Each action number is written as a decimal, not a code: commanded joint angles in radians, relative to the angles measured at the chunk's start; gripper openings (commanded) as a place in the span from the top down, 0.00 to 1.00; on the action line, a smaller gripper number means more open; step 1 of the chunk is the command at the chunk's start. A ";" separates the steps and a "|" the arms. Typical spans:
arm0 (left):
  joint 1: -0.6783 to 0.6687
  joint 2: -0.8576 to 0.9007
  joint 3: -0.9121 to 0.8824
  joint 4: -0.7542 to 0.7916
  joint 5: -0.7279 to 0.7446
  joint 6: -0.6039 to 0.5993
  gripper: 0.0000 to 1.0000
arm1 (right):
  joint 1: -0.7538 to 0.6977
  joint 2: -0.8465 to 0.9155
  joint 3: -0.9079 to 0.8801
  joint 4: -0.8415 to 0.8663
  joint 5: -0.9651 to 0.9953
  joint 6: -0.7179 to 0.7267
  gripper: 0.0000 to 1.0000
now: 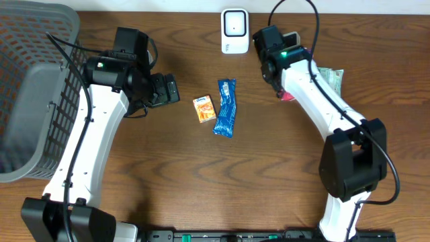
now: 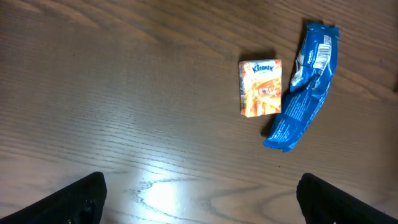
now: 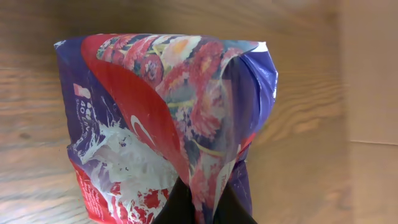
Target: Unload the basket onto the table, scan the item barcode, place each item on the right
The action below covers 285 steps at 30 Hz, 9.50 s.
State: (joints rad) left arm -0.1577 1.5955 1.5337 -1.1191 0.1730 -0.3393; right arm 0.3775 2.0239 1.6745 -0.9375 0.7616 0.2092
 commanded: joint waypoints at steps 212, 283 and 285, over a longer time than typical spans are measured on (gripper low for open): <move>0.004 0.004 0.005 -0.003 -0.010 0.006 0.02 | -0.716 0.096 -0.417 0.545 -1.138 0.037 0.59; 0.004 0.004 0.005 -0.003 -0.010 0.006 0.02 | -0.209 -0.489 -0.410 0.520 -0.411 -0.045 0.99; 0.004 0.004 0.005 -0.003 -0.010 0.006 0.02 | -0.228 -0.494 -0.410 0.505 -0.270 -0.047 0.99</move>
State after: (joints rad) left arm -0.1577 1.5955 1.5337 -1.1191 0.1730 -0.3393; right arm 0.1886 1.5730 1.2552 -0.4236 0.2001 0.1341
